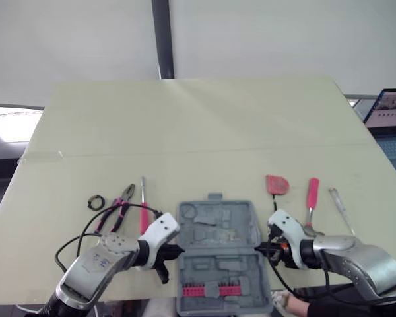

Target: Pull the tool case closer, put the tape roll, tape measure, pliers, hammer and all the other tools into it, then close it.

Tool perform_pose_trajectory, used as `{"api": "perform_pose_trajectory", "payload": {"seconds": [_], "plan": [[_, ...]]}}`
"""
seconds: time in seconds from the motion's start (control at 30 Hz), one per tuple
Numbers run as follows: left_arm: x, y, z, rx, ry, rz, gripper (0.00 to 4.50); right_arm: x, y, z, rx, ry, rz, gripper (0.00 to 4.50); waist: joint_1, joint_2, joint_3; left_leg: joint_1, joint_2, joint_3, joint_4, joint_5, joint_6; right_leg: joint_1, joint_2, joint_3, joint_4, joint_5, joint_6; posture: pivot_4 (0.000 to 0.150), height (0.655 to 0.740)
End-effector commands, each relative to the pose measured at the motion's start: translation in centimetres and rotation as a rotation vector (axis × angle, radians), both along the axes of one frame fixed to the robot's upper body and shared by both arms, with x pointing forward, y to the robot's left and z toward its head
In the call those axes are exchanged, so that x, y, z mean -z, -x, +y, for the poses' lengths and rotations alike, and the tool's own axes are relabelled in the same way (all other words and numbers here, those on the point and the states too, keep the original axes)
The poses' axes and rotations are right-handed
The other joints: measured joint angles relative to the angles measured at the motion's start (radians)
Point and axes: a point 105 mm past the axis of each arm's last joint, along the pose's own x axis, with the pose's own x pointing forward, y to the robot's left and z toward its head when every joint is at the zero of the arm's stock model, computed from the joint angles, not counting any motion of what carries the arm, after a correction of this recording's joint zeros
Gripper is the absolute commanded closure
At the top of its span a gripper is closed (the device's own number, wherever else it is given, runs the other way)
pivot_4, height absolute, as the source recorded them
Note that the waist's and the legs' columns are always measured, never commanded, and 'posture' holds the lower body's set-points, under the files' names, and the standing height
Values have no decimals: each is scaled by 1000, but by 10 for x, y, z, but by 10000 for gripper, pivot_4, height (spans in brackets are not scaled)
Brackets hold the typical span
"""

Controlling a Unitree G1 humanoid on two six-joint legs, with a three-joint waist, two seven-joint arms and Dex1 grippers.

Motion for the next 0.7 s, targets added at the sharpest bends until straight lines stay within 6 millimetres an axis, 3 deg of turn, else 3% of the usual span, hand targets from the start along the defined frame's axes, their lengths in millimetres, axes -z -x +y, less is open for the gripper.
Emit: {"api": "perform_pose_trajectory", "payload": {"seconds": [0.03,0.27,0.43,0.53,0.7], "plan": [[-3,2,-1,25,22,-3,44534,-14,1,7,-39,-48,-43,44519,-1,0,0,0,0,0,0,0,0,0,0,0,0,0,0,1500,7373],[-25,-14,28,-80,45,-117,44534,-25,-6,-9,8,-39,-88,44519,0,0,0,0,0,0,0,0,0,0,0,0,0,0,0,1500,7373],[-60,-17,39,-111,203,-296,44534,-34,-7,-25,43,-33,-120,44519,1,0,0,0,0,0,0,0,0,0,0,0,0,0,0,1500,7373],[-88,-7,47,-109,312,-443,44534,-48,-3,-32,56,-56,-146,44519,0,0,0,-1,0,0,0,0,0,0,0,0,-1,0,0,1500,7373],[-100,19,72,-203,392,-478,44534,-65,13,-35,16,-96,-238,44519,0,0,0,0,0,0,0,0,0,1,0,0,-1,0,0,1500,7373]]}}
